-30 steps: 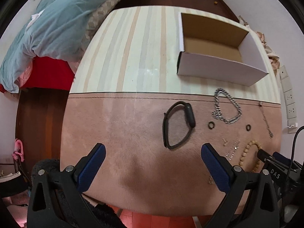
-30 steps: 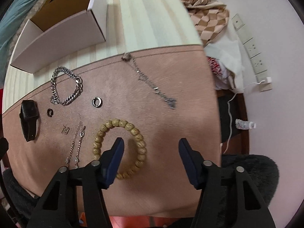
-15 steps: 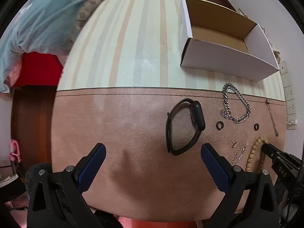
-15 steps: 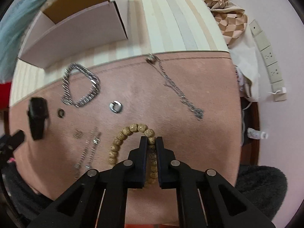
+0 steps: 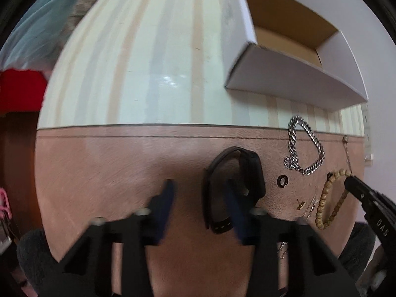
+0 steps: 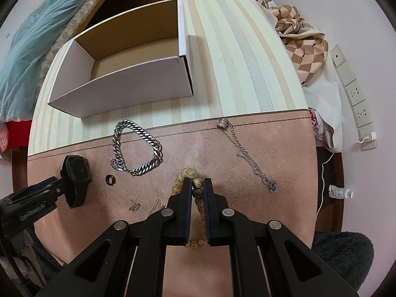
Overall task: Organize jewelry
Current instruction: 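Lower the left gripper onto the black watch band and close it, then carry the watch band with the left gripper into the box while the right gripper carries the bead bracelet in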
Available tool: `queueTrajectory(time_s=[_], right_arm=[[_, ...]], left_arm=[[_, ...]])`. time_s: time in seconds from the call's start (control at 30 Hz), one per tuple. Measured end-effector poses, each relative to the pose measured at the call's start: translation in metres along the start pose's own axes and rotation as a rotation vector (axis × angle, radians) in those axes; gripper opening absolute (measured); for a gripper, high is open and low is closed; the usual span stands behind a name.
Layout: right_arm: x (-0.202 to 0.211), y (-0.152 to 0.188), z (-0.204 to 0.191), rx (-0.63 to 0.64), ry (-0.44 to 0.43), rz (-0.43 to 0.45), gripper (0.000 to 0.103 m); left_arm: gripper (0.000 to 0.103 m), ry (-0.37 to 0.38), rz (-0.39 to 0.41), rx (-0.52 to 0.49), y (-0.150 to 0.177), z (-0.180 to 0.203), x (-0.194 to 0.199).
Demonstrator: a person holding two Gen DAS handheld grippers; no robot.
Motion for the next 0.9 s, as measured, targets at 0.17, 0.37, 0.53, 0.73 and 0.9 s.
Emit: queueTrajectory(time_s=[0.17,0.37,0.53,0.73,0.9], right_arm=[[-0.002,0.003,0.005,-0.045,-0.022,-0.016,0.009],[0.015,-0.006,0.004,-0.07,-0.067,0.012,0.009],[0.035,-0.017,-0.006,-0.071,-0.096,0.049,0.009],[0.064,-0.037,-0.016,-0.074,-0.143,0.098,0.009],[0.095,-0.068,-0.03,-0.062,-0.195,0.165,0.009]], left_arm=[[0.004,-0.01,0.032,-0.058,-0.009,0.006,-0.003],[0.004,-0.027,0.094,-0.076,-0.014,0.012,0.007],[0.004,-0.018,0.13,-0.075,-0.008,0.013,0.03],[0.004,0.002,0.212,-0.072,-0.027,0.026,0.069],[0.004,0.04,0.289,-0.063,-0.062,0.045,0.105]])
Point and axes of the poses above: each gripper's, at about its wrist camera, not at the fingertips, and x roughly against the way its jaws point, z to its right, y to its underside, the point moved 9 cm from there along -x, roughly the way its jaws point, and after that the axes turned 13 degrees about z, right-handed, at the moved point
